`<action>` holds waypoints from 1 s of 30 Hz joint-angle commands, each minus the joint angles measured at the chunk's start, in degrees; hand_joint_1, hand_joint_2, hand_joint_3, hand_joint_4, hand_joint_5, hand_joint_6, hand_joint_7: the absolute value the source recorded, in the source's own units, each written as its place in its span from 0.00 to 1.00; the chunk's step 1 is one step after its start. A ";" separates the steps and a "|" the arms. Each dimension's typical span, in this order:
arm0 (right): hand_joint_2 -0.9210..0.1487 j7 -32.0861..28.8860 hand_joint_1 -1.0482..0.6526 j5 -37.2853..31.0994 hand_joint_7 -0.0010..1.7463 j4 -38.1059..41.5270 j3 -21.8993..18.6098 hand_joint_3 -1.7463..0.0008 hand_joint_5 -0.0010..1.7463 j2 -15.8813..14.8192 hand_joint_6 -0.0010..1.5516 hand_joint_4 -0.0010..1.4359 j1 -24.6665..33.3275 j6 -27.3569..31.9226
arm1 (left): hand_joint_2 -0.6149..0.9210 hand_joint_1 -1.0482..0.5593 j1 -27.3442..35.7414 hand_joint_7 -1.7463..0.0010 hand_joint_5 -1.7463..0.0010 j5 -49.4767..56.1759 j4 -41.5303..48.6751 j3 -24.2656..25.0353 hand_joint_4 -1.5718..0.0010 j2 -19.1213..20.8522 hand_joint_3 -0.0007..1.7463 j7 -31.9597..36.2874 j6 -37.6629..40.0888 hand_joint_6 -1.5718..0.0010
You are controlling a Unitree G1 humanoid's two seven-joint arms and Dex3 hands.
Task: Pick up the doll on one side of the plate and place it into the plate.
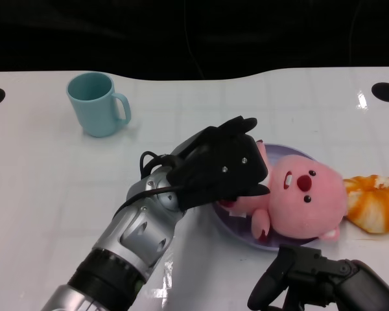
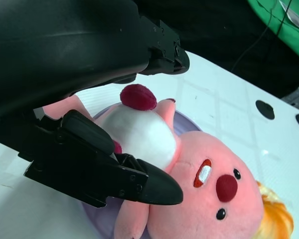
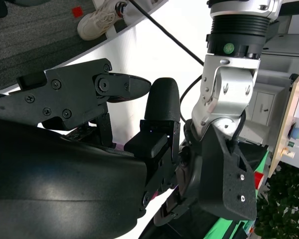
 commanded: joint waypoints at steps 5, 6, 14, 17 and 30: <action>0.00 0.29 0.47 0.86 0.74 -0.63 -1.18 0.80 0.90 -0.33 0.39 0.47 0.42 0.04 | 1.00 0.11 3.13 0.96 0.90 -1.25 -8.07 1.20 0.98 4.22 0.16 -3.50 -1.70 0.94; 0.00 0.35 0.48 0.96 0.74 -0.68 -1.25 0.80 0.90 -0.33 0.39 0.47 0.38 0.16 | 1.00 0.12 3.88 0.96 0.86 -1.91 -9.39 1.76 0.99 4.57 0.15 -3.80 -1.96 0.94; 0.00 0.80 0.47 1.18 0.73 -0.26 -2.01 0.80 0.89 -0.67 0.39 0.47 0.06 -0.33 | 1.00 0.25 13.01 0.91 0.57 -9.47 -21.34 7.45 1.00 6.40 0.12 -5.02 -5.21 0.88; 0.00 0.99 0.47 1.24 0.73 0.10 -2.18 0.80 0.89 -0.79 0.39 0.47 -0.15 -0.64 | 1.00 0.31 16.61 0.88 0.48 -13.08 -26.37 9.43 1.00 7.08 0.13 -6.14 -5.34 0.84; 0.00 1.14 0.47 0.93 0.73 -0.30 -1.69 0.80 0.89 -0.63 0.39 0.47 -0.29 0.04 | 0.75 0.55 29.10 0.53 0.32 -30.33 -42.29 18.49 0.58 6.03 0.58 -6.93 3.11 0.51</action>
